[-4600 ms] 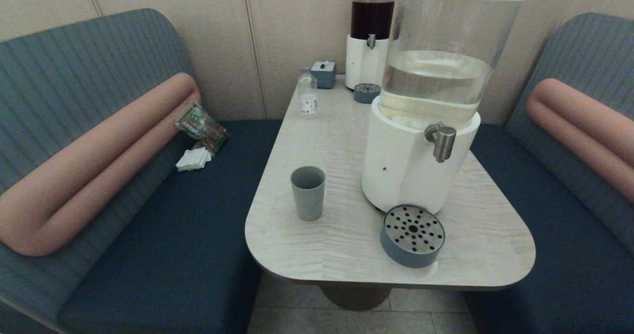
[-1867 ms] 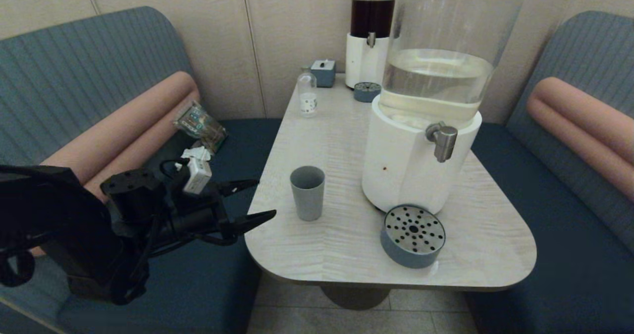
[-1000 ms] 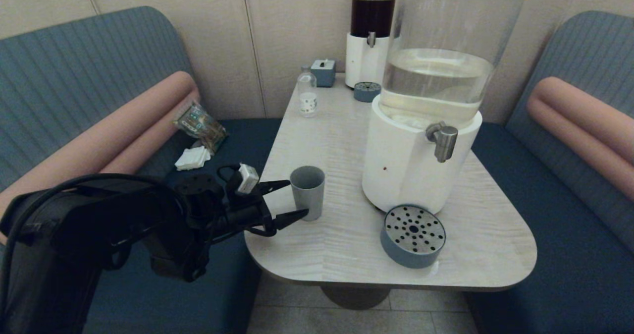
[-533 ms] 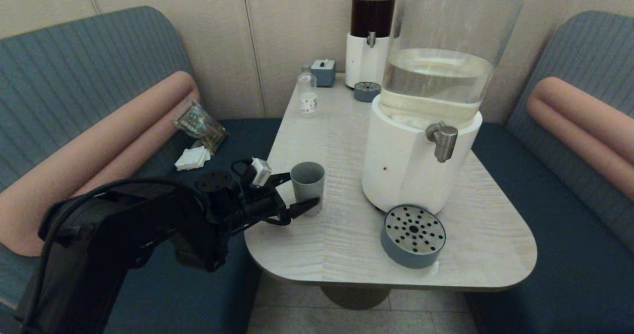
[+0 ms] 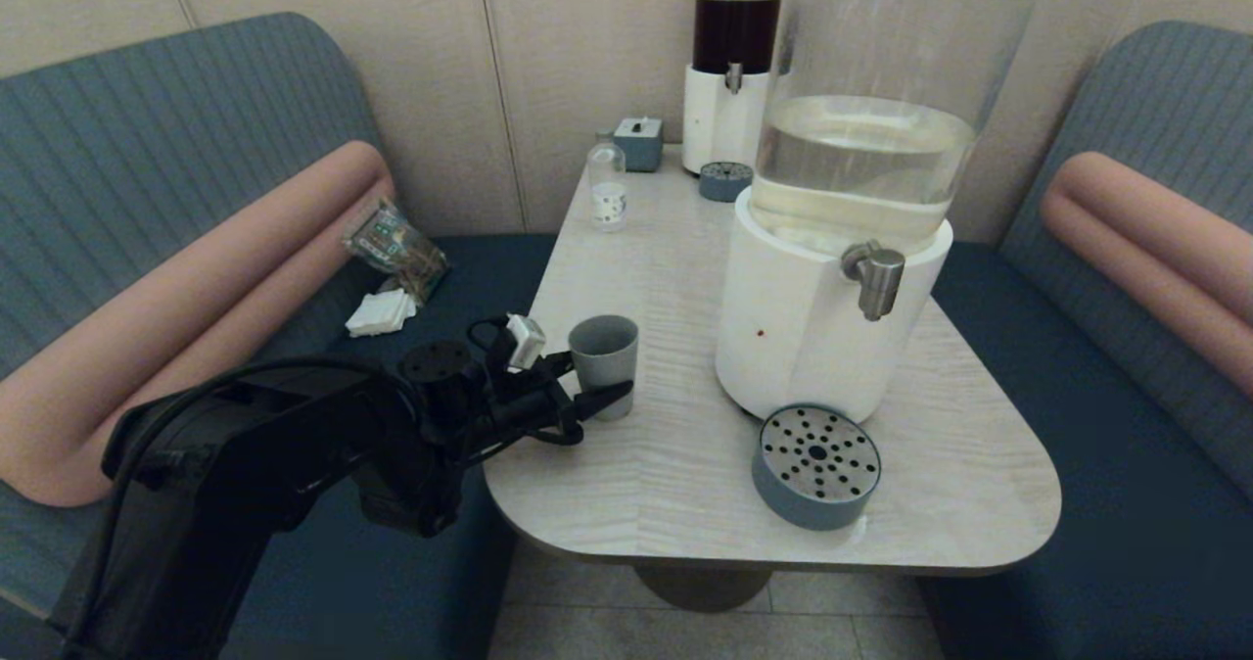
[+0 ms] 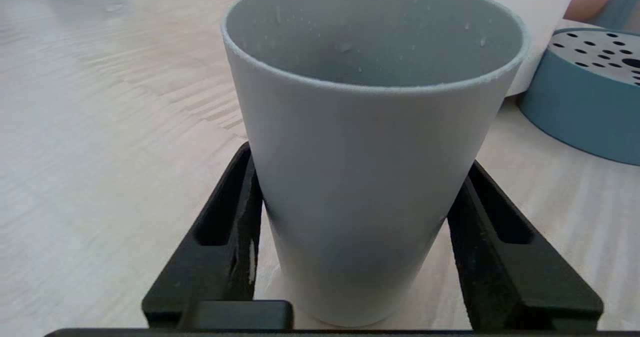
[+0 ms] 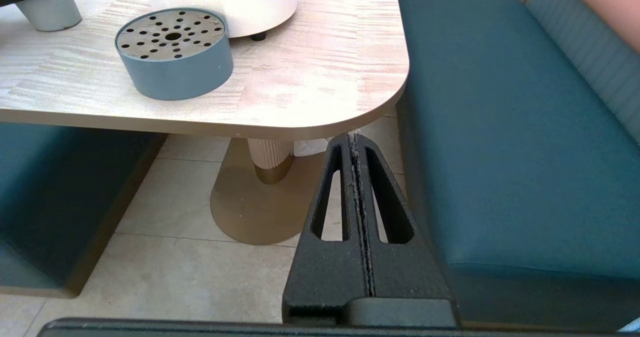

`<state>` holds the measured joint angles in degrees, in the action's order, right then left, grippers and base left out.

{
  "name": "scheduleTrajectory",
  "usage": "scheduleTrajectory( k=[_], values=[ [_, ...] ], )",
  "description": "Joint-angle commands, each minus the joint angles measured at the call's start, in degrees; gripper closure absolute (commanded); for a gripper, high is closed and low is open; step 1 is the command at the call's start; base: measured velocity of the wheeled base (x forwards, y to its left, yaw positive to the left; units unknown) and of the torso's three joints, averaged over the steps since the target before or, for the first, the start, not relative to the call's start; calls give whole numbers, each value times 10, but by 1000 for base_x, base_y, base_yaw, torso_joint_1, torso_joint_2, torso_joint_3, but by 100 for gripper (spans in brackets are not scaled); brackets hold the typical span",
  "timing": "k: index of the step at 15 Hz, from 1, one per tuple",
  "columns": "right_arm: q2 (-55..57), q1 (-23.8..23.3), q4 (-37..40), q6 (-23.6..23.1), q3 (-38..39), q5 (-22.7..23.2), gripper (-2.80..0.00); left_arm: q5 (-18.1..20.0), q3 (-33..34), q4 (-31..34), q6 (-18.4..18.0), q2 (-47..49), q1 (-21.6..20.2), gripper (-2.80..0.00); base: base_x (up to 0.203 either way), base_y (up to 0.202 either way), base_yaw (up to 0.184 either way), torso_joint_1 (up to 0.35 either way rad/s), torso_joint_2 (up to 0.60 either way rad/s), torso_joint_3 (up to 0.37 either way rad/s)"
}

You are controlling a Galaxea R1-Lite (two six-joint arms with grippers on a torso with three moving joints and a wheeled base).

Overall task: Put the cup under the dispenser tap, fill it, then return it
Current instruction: Pick up the cup

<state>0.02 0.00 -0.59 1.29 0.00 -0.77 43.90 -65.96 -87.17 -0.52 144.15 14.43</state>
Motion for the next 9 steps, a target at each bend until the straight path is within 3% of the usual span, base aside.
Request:
scheduleTrajectory(
  k=[1,5,9],
  values=[
    [1,0,0,0,1,0,0,2,6,-5,-1,-13,2,0,0,0,0,0,0,0],
    [1,0,0,0,1,0,0,-10,48,-5,2,-79,21,0,0,0,0,0,0,0],
    [1,0,0,0,1,0,0,-40,79,-5,3,-138,99,0,0,0,0,0,0,0]
  ],
)
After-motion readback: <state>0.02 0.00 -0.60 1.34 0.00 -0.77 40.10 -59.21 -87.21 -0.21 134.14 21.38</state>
